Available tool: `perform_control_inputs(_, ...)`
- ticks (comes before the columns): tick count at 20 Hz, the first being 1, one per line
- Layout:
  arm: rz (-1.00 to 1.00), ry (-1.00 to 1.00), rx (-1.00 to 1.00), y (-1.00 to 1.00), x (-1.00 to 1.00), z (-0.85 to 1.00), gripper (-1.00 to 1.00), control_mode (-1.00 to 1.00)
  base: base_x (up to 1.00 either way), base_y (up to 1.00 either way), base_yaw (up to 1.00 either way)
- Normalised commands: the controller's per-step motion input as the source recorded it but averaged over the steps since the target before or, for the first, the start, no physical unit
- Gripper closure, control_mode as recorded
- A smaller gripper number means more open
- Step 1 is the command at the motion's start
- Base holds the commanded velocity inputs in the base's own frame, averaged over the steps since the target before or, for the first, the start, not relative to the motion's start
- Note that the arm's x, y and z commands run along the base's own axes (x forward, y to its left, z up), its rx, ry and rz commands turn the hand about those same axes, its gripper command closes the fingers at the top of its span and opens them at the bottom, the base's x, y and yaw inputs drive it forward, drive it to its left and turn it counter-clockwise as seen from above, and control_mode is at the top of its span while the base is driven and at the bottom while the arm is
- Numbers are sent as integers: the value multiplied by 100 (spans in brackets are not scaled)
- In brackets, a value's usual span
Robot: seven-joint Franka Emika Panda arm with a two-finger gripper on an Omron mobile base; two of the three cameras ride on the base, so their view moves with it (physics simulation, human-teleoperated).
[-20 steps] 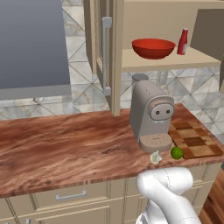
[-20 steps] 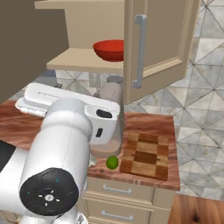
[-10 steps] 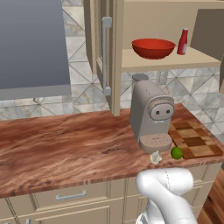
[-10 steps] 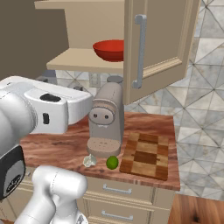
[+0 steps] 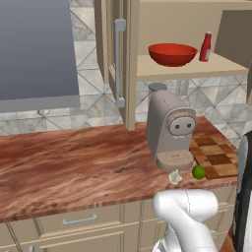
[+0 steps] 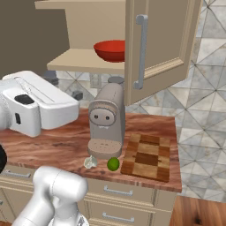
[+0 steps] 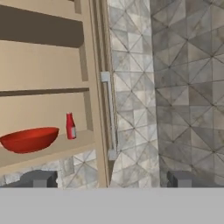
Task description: Open the cabinet. Place the bowl and condiment on the counter. Then place the lime and garlic on the cutting board.
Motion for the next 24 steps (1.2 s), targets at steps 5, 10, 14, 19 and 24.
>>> perform_control_inputs(5, -29, 0, 0, -12, 0, 0, -100, -100, 0, 0, 0)
perform_control_inputs(10, -17, 0, 0, -12, 9, 0, -100, -100, 0, 0, 0)
perform_control_inputs(14, -8, 0, 0, 0, 22, 0, -100, -100, 0, 0, 0)
perform_control_inputs(19, -3, 0, 0, 0, 25, 0, -100, -100, 0, 0, 0)
perform_control_inputs(24, -8, 0, 0, 0, 29, 0, -100, -100, 0, 0, 0)
